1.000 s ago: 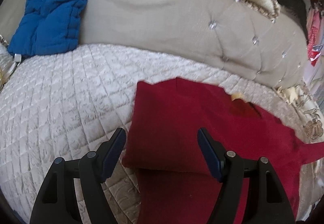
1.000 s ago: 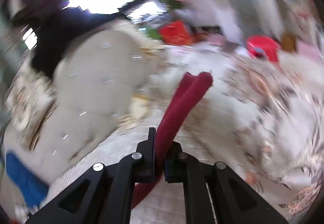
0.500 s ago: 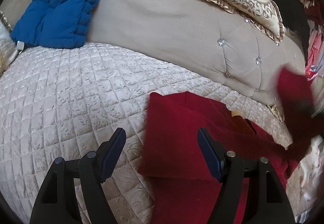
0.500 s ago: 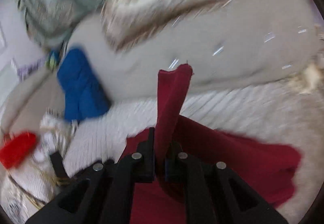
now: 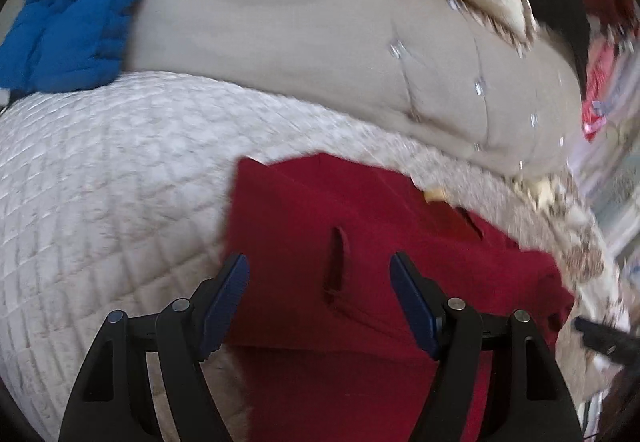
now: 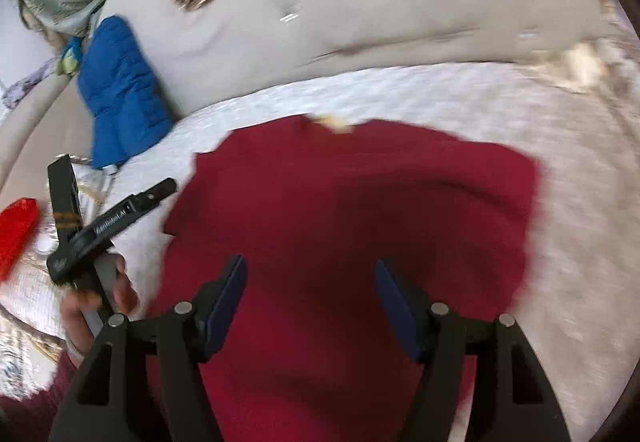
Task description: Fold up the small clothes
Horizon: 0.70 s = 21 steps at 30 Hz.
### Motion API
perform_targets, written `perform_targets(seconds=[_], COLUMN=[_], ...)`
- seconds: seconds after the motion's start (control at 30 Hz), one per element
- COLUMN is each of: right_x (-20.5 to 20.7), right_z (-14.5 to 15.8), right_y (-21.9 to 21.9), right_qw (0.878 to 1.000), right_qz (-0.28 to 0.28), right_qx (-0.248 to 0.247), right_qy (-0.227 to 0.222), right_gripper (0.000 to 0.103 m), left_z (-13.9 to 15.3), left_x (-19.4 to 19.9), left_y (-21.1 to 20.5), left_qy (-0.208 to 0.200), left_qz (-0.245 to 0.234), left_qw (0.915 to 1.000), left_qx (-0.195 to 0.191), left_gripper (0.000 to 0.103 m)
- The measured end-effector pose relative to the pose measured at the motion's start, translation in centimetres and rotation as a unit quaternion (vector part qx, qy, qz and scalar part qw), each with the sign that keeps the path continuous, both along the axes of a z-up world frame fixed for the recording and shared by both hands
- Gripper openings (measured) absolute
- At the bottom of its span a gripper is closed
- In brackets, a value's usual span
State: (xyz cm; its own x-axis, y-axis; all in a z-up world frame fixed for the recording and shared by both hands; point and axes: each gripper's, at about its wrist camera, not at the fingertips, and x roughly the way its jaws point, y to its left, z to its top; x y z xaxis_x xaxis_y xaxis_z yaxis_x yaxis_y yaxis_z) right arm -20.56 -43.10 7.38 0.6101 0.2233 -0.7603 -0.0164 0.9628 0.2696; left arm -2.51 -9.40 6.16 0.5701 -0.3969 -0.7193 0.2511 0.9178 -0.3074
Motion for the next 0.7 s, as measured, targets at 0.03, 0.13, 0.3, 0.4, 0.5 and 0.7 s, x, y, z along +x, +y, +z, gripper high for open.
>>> perform_targets(seconds=[0.03, 0.13, 0.3, 0.4, 0.5, 0.7], right_x=[-1.1, -2.3, -0.1, 2.3, 2.0, -1.6], right_z=[0.0, -0.3, -1.7, -2.5, -1.4, -4.2], right_y=[-1.8, -4.3, -4.0, -2.7, -2.9, -1.9], right_qw=[0.999, 0.995, 0.991, 0.985, 0.991, 0.990], right_qz=[-0.024, -0.062, -0.055, -0.037, -0.018, 0.040], right_qx=[-0.027, -0.077, -0.118, -0.167, -0.127, -0.131], right_qy=[0.006, 0.010, -0.023, -0.032, -0.030, 0.037], right_gripper=[0.070, 0.070, 0.062, 0.013, 0.007, 0.008], left_z=[-0.4, -1.8, -2.1, 0.3, 1.8, -0.3], left_x=[0.3, 1.2, 1.8, 1.9, 2.1, 3.2], left_y=[-1.0, -3.3, -5.0, -4.1, -2.3, -1.3], left_qy=[0.012, 0.045, 0.051, 0.020, -0.001, 0.043], left_qz=[-0.011, -0.036, -0.050, -0.061, -0.044, -0.021], left_qw=[0.9998, 0.9982, 0.9967, 0.9979, 0.9990, 0.9987], left_qx=[0.010, 0.017, 0.040, 0.008, -0.008, 0.019], left_gripper=[0.051, 0.032, 0.000, 0.000, 0.000, 0.000])
